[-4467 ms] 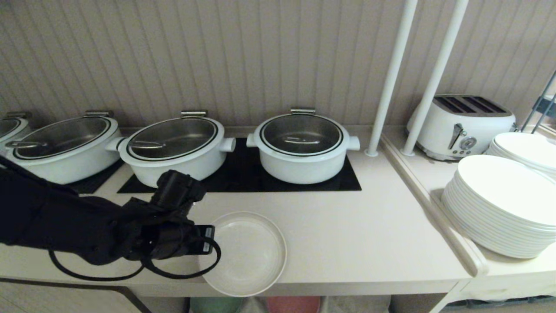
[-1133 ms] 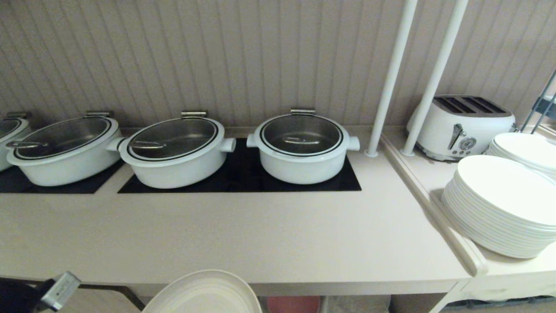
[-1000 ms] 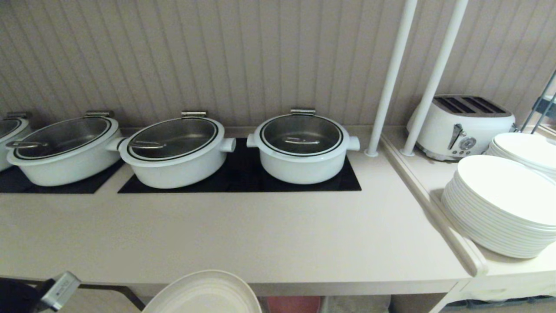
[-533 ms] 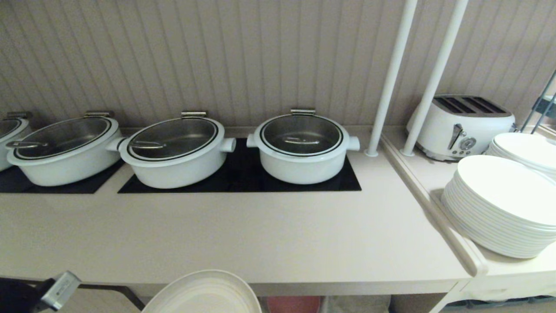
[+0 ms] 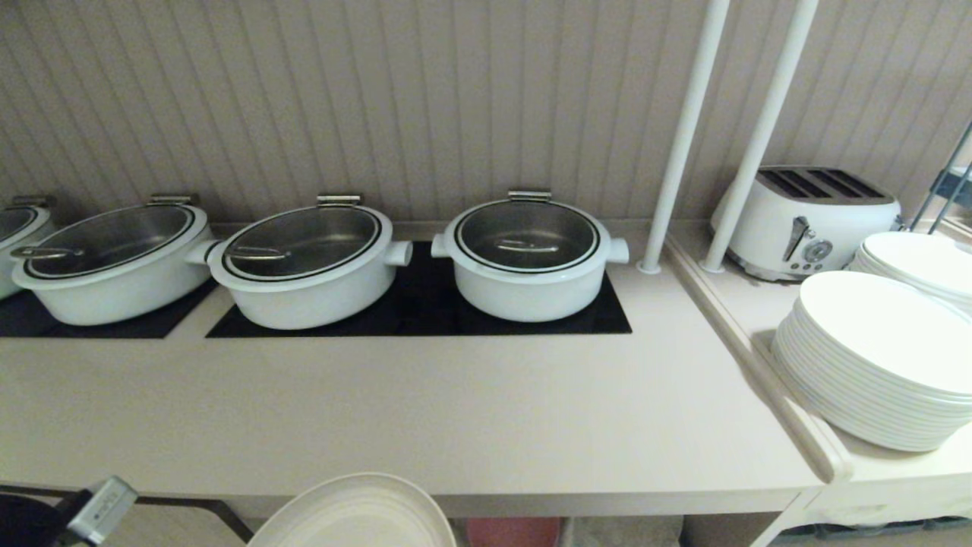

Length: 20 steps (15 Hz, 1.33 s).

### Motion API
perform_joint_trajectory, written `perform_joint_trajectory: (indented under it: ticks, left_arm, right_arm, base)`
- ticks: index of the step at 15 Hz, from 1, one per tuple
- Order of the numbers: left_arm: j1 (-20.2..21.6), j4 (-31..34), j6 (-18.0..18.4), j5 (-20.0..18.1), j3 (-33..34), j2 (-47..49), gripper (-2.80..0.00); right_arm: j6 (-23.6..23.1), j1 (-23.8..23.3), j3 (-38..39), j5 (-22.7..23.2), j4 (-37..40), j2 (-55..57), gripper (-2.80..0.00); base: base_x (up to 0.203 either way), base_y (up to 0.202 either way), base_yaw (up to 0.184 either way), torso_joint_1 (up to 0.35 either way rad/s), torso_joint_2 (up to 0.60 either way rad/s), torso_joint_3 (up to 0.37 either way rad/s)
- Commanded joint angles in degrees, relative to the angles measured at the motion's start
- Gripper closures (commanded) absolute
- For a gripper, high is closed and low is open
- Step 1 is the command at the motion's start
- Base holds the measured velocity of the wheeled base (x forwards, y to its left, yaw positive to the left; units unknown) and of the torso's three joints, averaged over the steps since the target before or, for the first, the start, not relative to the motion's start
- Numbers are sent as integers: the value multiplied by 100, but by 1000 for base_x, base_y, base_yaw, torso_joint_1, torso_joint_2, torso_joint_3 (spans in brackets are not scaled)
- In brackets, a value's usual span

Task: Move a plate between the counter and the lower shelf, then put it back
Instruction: Put the plate in the cupboard

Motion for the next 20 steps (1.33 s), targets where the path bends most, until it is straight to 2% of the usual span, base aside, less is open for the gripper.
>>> perform_joint_trajectory:
  ticks: [1,7,9,12,20]
  left_arm:
    - [-2,3,-24,-4,6,12,0]
    - [-105,102,-16,-18,162,-290,0]
    - [-266,491,-22,-49,185,-652,0]
    - [-377,1057,-24,-289,174,-1218,0]
    - [-413,1049,-24,-317,182,-1219,0]
  right_arm:
    - [0,2,1,1,-1,7,0]
    - [0,2,1,-1,-1,7,0]
    - [9,2,1,-8,-1,7,0]
    - [9,2,1,1,-1,7,0]
    - [18,2,1,-5,-1,7,0]
  base:
    - [0,0,0,0,0,0]
    - [0,0,0,0,0,0]
    - [0,0,0,0,0,0]
    - [0,0,0,0,0,0]
    - [0,0,0,0,0,0]
